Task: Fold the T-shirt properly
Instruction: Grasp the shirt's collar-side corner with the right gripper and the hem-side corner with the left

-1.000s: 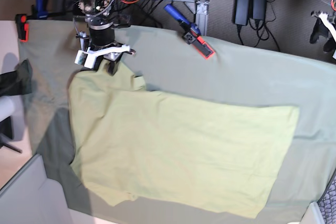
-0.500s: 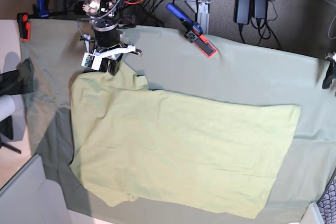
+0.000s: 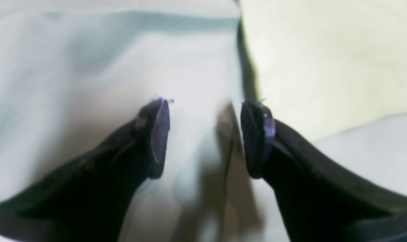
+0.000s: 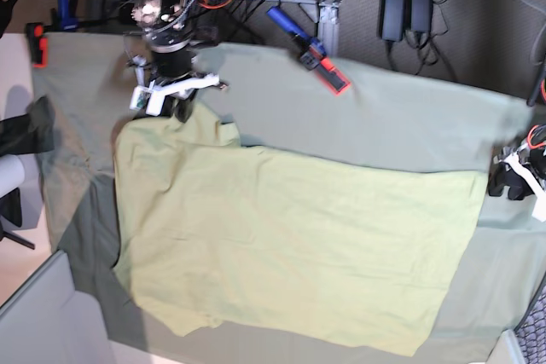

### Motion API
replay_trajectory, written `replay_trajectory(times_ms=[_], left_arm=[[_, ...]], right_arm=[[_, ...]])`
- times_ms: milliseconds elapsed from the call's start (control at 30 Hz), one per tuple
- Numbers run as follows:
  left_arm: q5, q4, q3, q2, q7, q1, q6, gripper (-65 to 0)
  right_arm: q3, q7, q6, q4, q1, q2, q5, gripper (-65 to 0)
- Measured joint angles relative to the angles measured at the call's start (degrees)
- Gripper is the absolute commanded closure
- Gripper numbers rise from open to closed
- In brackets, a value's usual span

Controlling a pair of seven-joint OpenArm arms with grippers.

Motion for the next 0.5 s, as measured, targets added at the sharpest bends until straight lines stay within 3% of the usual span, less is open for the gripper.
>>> replay_trajectory(times_ms=[200, 500], left_arm=[[-1.81, 0.02, -0.15, 2.67, 0.52, 0.02, -1.6, -37.6], [-6.82, 1.27, -0.63, 2.14, 4.87, 0.22, -4.94, -37.6]], right_arm=[[0.0, 0.02, 0.02, 0.0, -0.04, 0.0, -1.86, 0.0], [0.0, 0.02, 0.02, 0.0, -0.04, 0.0, -1.95, 0.0]])
